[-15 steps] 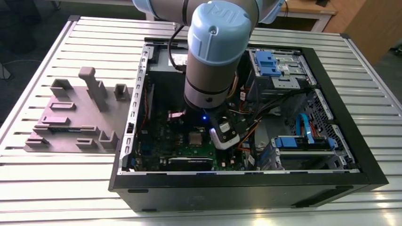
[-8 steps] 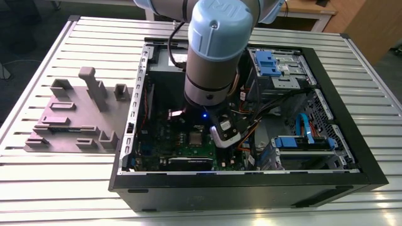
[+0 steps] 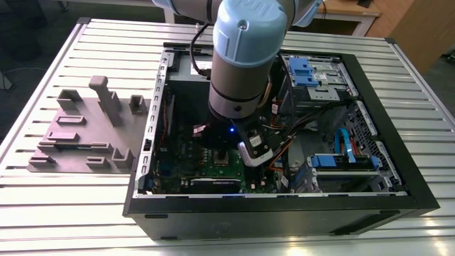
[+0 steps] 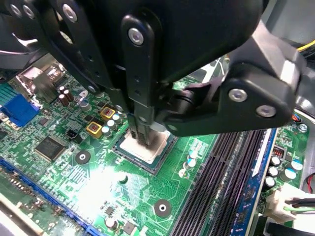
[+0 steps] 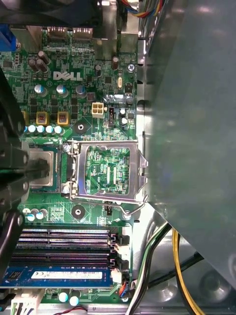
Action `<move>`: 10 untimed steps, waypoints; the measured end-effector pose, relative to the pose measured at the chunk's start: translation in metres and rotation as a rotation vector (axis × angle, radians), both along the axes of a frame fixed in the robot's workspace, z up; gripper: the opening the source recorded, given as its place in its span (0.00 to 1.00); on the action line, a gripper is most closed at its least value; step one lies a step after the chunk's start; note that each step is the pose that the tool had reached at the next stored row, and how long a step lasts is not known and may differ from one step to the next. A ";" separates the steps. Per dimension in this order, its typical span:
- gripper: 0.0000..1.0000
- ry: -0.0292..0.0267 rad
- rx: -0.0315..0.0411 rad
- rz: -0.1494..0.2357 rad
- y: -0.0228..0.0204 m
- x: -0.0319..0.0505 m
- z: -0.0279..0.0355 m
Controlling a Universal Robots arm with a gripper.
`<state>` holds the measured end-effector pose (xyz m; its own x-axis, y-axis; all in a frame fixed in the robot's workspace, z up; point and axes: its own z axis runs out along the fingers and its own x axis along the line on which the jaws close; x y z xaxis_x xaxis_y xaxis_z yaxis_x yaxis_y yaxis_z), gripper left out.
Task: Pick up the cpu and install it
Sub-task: 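Place the cpu into insertion slot, then close the cpu cover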
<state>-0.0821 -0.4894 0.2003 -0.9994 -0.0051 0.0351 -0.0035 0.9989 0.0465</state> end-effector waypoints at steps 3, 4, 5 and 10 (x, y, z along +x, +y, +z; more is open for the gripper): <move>0.11 0.0000 0.0000 0.000 0.0000 0.0000 0.0000; 0.11 0.0000 0.0000 0.000 0.0000 0.0000 0.0000; 0.11 0.0000 0.0000 0.000 0.0000 0.0000 0.0000; 0.11 0.0002 0.0000 0.000 0.0000 0.0000 0.0004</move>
